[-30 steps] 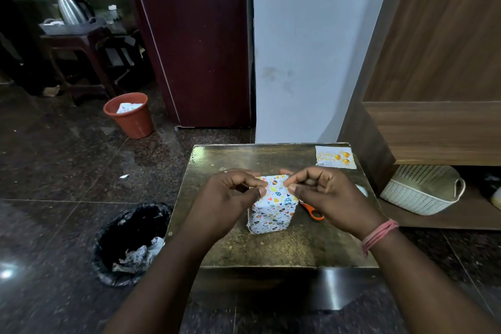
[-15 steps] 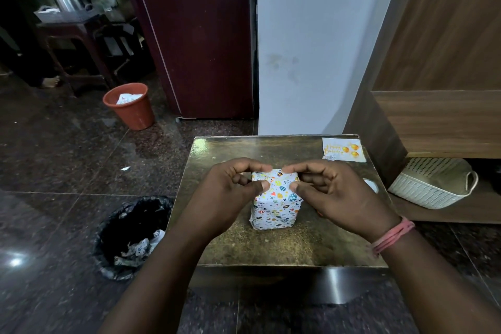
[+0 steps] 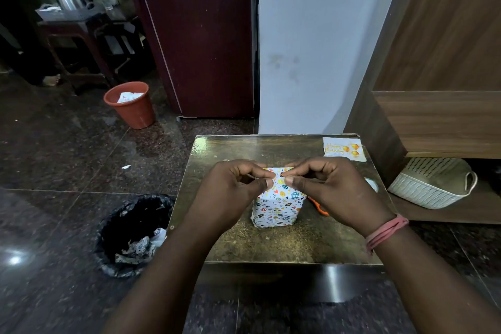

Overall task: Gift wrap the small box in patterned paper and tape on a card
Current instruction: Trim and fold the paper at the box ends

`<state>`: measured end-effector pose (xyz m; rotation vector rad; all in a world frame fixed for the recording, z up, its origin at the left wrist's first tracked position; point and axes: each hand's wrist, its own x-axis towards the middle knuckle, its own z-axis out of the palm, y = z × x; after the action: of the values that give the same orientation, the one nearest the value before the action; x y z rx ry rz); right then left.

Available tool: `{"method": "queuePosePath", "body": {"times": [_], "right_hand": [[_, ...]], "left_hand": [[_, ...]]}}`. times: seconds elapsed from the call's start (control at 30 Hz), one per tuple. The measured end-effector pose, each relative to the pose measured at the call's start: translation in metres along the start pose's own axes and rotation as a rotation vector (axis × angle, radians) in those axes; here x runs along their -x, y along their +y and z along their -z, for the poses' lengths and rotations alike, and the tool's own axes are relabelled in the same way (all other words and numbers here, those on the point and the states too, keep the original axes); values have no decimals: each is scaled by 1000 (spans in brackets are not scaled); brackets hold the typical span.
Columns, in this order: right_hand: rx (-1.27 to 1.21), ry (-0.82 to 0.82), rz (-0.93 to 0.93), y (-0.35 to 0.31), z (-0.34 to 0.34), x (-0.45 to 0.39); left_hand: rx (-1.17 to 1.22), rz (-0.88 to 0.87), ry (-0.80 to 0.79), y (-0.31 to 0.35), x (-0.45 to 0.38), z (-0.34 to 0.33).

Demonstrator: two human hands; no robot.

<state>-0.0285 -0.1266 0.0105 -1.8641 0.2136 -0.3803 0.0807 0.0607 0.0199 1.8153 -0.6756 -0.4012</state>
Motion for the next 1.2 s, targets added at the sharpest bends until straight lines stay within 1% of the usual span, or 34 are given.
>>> {"method": "queuePosePath", "body": {"times": [0.2, 0.3, 0.4, 0.5, 0.6, 0.73, 0.87, 0.97, 1.07, 1.2], "right_hand": [[-56, 13, -10, 4, -1, 1], [-70, 4, -21, 5, 0, 1], [-101, -51, -74, 2, 6, 2], [-54, -68, -108, 2, 13, 6], [-11, -130, -142, 8, 17, 9], [46, -117, -115, 5, 16, 9], [4, -89, -104, 1, 13, 13], [11, -60, -61, 0, 11, 15], [-49, -40, -37, -5, 12, 13], [-117, -66, 1, -11, 8, 8]], "left_hand": [[-146, -56, 15, 2, 0, 0], [-130, -47, 16, 3, -2, -1], [-116, -27, 31, 1, -3, -1], [-91, -13, 30, 1, -2, -1], [-75, -6, 24, 2, 0, -2], [-118, -14, 23, 3, -2, -2], [-149, -40, 11, 0, -1, -2], [-111, -65, 8, 1, 3, 1], [-37, -43, 12, 2, 1, 2], [17, -60, 7, 4, 0, 4]]}}
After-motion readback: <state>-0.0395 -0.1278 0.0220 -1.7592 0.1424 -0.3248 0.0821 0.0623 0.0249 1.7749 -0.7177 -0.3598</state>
